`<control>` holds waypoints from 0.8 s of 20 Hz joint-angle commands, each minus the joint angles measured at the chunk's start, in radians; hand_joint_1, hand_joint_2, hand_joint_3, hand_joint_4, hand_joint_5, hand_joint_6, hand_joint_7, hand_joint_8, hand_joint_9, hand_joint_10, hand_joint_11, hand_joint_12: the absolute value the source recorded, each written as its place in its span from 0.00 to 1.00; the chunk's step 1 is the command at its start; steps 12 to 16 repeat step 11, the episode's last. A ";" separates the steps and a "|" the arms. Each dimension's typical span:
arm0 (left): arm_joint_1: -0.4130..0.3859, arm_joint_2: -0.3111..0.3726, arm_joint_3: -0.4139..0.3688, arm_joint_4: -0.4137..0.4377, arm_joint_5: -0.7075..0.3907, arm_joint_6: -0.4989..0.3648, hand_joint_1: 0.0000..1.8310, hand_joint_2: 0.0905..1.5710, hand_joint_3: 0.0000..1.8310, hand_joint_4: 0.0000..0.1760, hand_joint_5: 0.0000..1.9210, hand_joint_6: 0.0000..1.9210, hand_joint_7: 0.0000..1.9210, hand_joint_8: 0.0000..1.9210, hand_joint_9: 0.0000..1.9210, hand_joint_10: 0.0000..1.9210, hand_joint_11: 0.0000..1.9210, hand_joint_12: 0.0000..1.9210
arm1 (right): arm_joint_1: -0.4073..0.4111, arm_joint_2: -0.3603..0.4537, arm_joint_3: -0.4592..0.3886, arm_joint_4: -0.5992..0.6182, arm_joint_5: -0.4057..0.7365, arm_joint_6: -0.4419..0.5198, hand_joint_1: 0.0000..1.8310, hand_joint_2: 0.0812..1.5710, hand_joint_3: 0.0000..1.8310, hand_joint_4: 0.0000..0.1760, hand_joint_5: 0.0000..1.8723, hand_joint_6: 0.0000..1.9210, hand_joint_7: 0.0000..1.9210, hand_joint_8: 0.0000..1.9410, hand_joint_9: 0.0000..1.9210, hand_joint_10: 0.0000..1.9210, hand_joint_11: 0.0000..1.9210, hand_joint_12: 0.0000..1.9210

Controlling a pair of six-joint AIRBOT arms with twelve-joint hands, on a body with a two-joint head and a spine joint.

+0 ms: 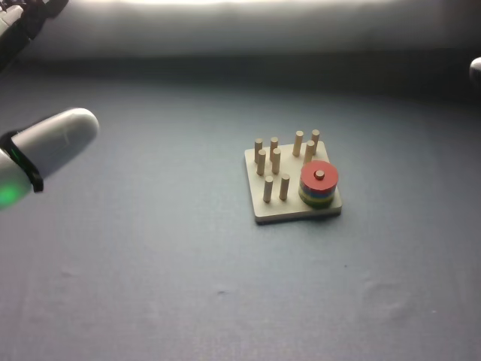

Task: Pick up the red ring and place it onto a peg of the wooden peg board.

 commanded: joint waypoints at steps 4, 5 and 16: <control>-0.005 0.002 0.000 -0.012 -0.122 -0.013 0.15 0.72 0.00 0.40 0.02 0.00 0.03 0.00 0.01 0.00 0.00 0.00 | 0.001 0.001 0.001 0.023 0.111 0.018 0.56 0.81 0.00 0.00 0.29 0.00 0.33 0.00 0.38 0.00 0.38 0.07; -0.004 0.003 0.000 -0.013 -0.122 -0.013 0.14 0.73 0.00 0.47 0.03 0.00 0.03 0.01 0.02 0.00 0.00 0.00 | 0.000 0.001 0.001 0.026 0.111 0.018 0.58 0.82 0.00 0.00 0.29 0.00 0.33 0.00 0.37 0.00 0.38 0.06; -0.005 0.003 0.003 -0.017 -0.122 -0.016 0.15 0.72 0.00 0.30 0.06 0.00 0.12 0.01 0.12 0.00 0.06 0.17 | -0.001 -0.001 -0.003 0.026 0.163 0.017 0.47 0.76 0.00 0.09 0.29 0.01 0.37 0.01 0.43 0.02 0.25 0.49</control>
